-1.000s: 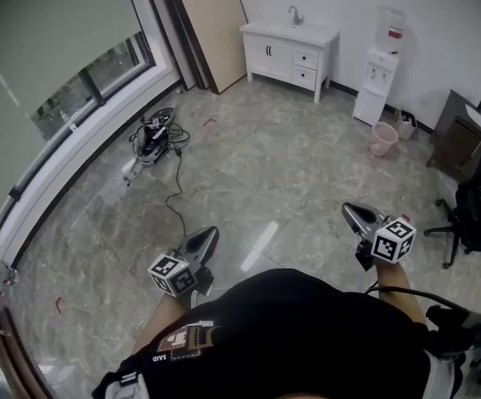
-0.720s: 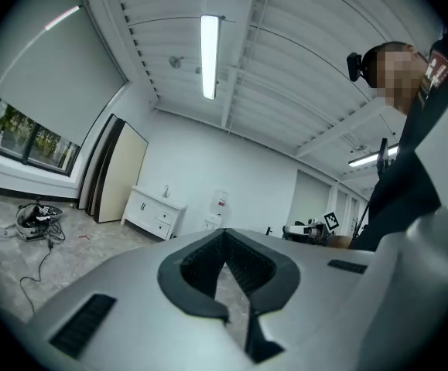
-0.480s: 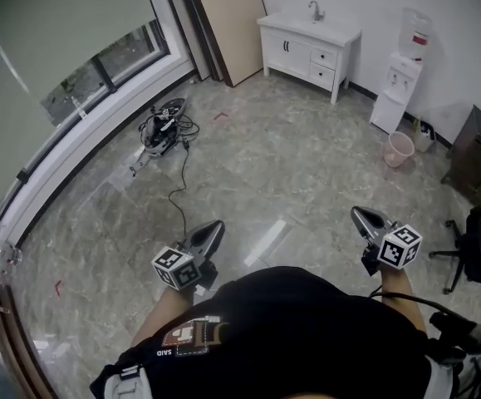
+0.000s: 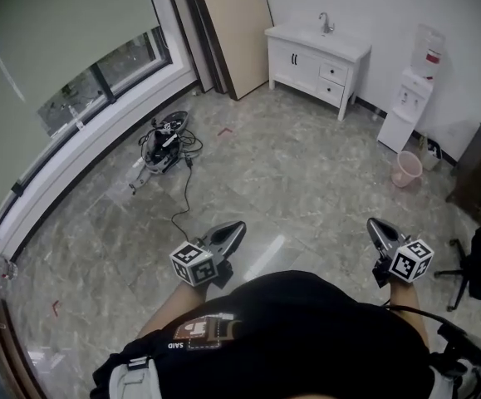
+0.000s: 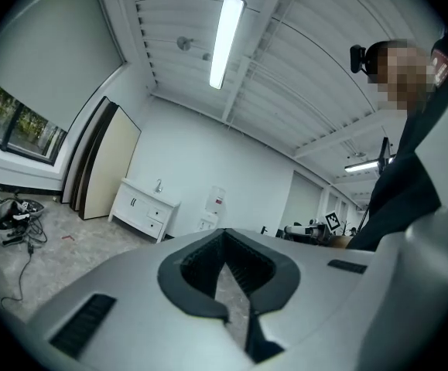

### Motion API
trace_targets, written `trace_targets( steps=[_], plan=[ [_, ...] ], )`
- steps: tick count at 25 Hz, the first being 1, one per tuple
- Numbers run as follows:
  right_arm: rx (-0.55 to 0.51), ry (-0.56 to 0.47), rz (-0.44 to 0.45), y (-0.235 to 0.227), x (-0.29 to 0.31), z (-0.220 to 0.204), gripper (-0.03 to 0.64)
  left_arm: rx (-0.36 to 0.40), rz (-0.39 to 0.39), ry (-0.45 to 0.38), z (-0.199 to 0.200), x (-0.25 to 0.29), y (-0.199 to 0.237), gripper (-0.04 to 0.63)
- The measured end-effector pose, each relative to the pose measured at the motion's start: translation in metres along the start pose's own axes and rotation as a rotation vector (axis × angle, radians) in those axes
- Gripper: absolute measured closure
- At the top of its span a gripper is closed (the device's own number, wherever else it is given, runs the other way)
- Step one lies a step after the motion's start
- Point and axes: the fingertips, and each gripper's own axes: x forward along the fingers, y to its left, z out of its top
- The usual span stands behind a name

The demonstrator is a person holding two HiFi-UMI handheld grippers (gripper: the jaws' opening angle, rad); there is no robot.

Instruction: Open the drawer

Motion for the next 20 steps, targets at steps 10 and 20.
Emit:
trace_targets(
  steps=[10, 20],
  plan=[
    [-0.005, -0.028, 0.016, 0.015, 0.167, 0.042, 0.618, 0.049, -0.005, 0.013, 0.083, -0.002, 0.14, 0.595],
    [0.006, 0.024, 0.062, -0.002, 0.256, 0.047, 0.618, 0.044, 0.093, 0.01, 0.095, -0.004, 0.22, 0.595]
  ],
)
